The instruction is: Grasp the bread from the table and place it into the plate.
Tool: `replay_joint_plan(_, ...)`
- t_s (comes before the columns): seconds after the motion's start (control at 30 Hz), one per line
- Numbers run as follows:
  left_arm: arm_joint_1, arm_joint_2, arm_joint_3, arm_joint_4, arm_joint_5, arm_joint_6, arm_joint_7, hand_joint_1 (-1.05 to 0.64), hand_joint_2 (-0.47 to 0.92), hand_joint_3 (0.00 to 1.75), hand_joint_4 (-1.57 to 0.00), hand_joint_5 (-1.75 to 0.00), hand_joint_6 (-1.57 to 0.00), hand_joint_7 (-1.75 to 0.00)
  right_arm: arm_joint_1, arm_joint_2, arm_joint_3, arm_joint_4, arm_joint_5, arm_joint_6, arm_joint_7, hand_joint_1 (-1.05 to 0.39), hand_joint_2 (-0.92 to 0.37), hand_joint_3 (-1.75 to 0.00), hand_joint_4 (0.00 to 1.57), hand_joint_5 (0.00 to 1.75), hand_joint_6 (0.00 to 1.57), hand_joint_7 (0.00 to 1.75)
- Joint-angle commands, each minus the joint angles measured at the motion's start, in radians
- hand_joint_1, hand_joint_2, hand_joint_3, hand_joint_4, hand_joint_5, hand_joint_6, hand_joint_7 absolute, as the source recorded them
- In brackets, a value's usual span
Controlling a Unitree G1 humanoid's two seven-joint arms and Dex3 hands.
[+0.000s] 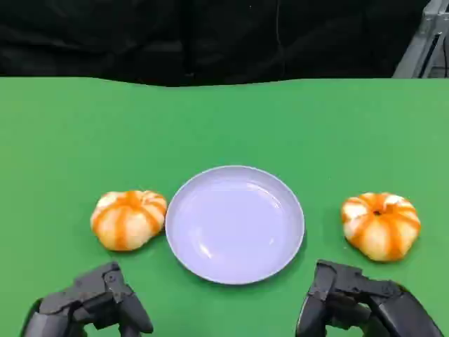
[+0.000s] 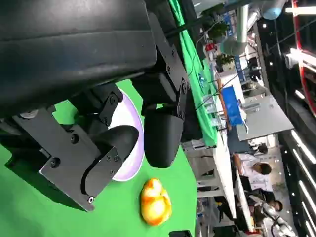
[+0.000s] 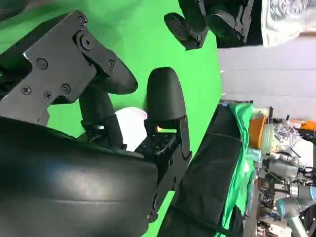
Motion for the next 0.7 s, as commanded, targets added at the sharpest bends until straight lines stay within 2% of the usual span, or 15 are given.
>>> replay_joint_plan(0.03, 0.000, 0.010, 0.004, 0.004, 0.004, -0.004, 0.005, -0.05, 0.30, 1.54, -0.91, -1.68, -0.85, -1.51, -0.002, -0.005, -0.006, -0.003, -0.003, 0.002, -0.005, -0.04, -0.34, -1.34, 0.68, 1.68, 0.69, 1.48)
replay_joint_plan(0.7, 0.000, 0.008, 0.009, -0.001, 0.008, 0.003, 0.011, -0.03, 0.31, 1.52, -0.87, -1.64, -0.81, -1.49, -0.003, -0.004, -0.001, -0.005, -0.009, 0.005, -0.007, -0.04, -0.34, -1.36, 0.68, 1.67, 0.68, 1.48)
